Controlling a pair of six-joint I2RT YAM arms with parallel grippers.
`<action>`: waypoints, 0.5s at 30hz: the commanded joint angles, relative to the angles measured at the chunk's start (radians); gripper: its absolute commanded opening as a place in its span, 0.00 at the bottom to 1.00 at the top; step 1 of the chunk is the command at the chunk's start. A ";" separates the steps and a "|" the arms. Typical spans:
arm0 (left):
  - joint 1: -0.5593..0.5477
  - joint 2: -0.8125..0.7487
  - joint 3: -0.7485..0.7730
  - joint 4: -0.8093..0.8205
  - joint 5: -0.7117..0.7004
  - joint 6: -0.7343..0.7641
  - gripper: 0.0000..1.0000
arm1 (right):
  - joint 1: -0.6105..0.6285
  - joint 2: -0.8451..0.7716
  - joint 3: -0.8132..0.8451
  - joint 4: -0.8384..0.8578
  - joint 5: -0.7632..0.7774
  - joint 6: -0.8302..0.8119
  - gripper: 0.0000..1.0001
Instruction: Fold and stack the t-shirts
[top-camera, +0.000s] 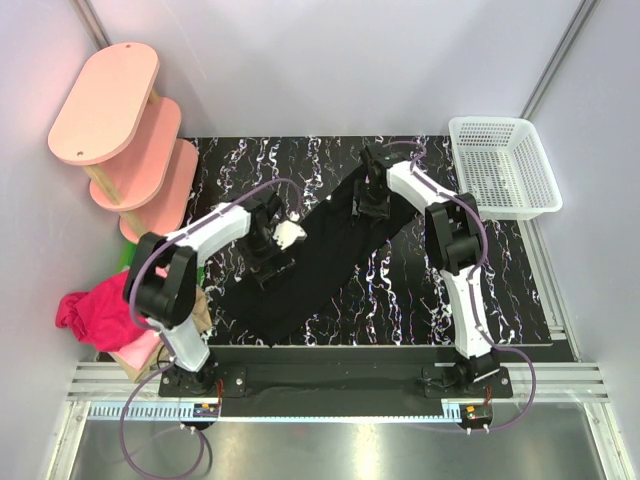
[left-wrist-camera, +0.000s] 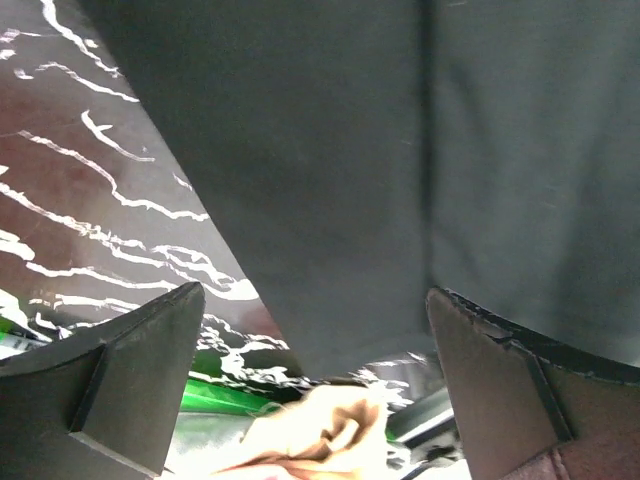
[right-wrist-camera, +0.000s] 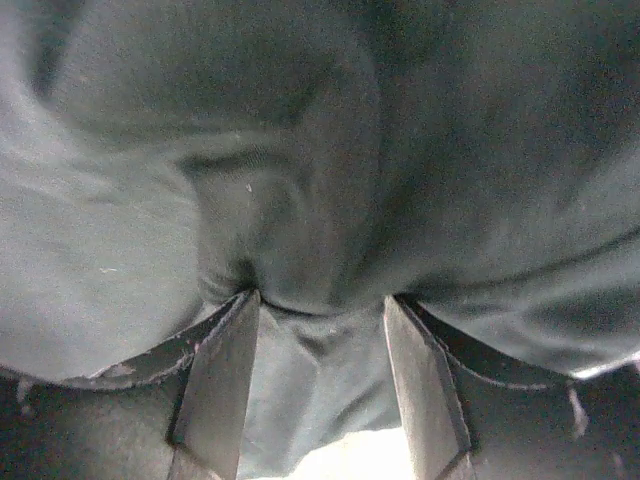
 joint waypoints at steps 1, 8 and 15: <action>-0.030 0.078 -0.014 0.074 -0.151 0.006 0.99 | -0.079 0.119 0.084 0.011 -0.184 0.031 0.60; -0.068 0.207 0.032 0.098 -0.162 -0.031 0.99 | -0.182 0.224 0.217 -0.015 -0.224 0.014 0.57; -0.126 0.301 0.190 0.097 -0.075 -0.080 0.99 | -0.243 0.413 0.570 -0.139 -0.270 -0.008 0.55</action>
